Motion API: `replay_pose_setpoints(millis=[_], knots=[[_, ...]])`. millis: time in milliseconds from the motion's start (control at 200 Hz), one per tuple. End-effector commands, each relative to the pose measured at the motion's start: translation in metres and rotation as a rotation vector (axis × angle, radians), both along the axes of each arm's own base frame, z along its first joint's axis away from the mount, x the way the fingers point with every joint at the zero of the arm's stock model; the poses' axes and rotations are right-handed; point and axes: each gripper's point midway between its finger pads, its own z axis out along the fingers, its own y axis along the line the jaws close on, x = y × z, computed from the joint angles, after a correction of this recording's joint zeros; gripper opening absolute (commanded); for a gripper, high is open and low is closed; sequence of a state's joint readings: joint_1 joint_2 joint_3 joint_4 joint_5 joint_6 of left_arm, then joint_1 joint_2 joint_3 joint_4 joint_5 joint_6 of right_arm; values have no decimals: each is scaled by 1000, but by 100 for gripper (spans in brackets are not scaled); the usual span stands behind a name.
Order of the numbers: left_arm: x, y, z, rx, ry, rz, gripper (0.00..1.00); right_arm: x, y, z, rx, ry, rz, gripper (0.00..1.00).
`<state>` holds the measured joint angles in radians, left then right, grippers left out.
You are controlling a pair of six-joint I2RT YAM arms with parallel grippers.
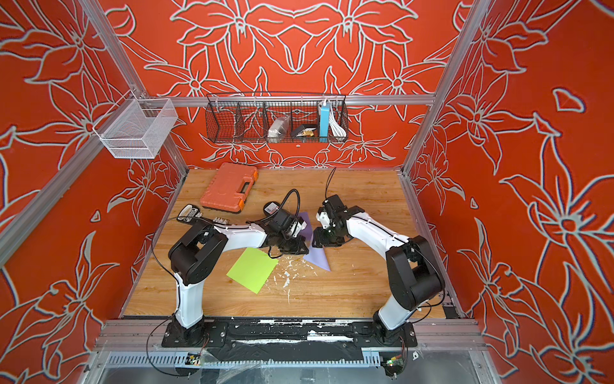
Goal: Fold the square paper diagonally
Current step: Fold the paper at the center of the board.
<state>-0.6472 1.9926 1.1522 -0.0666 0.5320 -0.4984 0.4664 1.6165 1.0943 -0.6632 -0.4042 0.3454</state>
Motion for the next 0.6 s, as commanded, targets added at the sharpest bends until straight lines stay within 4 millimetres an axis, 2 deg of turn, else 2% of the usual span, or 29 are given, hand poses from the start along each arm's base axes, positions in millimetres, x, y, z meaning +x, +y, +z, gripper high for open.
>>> replay_pose_setpoints(millis=[0, 330, 596], knots=[[-1, 9, -14, 62, 17, 13, 0, -11, -6, -10, 13, 54, 33, 59], [-1, 10, -15, 68, 14, 13, 0, -6, -10, -32, 105, 111, 2, 54], [0, 11, -16, 78, 11, 13, 0, -9, 0, -43, 189, 153, 11, 57]])
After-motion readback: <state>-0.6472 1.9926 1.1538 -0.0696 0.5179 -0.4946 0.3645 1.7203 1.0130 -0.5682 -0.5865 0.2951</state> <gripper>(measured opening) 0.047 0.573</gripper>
